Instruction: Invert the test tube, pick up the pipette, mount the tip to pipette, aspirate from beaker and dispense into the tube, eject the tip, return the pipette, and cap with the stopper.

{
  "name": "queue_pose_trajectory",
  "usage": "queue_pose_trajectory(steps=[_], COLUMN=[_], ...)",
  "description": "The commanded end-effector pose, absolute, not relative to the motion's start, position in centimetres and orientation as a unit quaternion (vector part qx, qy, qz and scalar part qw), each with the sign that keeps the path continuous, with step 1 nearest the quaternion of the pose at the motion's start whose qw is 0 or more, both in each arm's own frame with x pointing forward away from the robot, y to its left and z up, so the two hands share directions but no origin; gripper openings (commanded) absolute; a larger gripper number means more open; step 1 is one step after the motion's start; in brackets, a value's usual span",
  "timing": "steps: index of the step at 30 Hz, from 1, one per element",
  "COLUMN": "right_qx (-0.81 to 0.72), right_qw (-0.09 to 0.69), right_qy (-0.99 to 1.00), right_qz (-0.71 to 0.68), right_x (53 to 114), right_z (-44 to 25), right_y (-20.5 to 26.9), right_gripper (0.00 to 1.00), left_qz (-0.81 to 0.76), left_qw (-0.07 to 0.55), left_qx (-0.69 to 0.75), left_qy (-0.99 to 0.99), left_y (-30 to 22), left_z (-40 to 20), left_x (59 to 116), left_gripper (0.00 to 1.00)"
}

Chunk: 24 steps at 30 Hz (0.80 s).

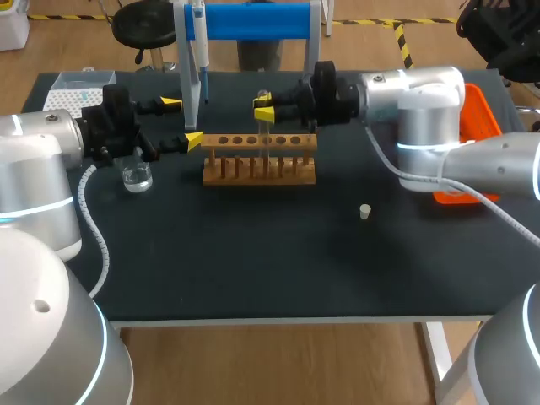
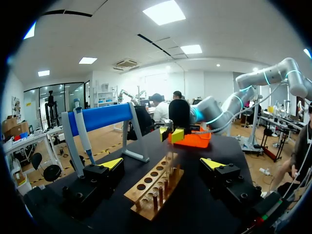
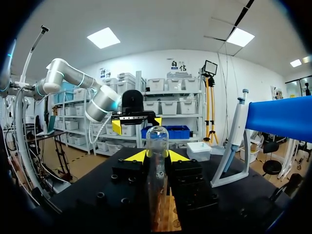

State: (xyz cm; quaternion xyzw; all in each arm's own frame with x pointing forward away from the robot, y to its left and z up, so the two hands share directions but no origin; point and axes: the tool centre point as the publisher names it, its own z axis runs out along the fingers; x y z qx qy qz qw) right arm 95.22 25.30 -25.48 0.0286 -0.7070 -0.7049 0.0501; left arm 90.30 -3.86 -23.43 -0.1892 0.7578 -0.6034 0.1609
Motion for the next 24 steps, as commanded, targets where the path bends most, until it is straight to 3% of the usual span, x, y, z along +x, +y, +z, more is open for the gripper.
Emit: queue_pose_trajectory(steps=[1, 24], right_qx=[0.026, 0.02], right_qw=[0.052, 0.051], right_qy=[-0.709, -0.712], right_qz=[-0.703, -0.7], right_x=[95.2, 95.0], right_z=[-25.2, -24.0], right_y=[25.1, 25.0], right_gripper=[0.0, 0.0], left_qz=[-0.603, -0.603], left_qw=[0.163, 0.163], left_qx=[-0.19, -0.19], left_qy=[0.757, 0.757], left_y=[-3.9, -3.9], left_z=[-23.5, -23.5], left_x=[90.2, 90.2], left_gripper=[1.0, 1.0])
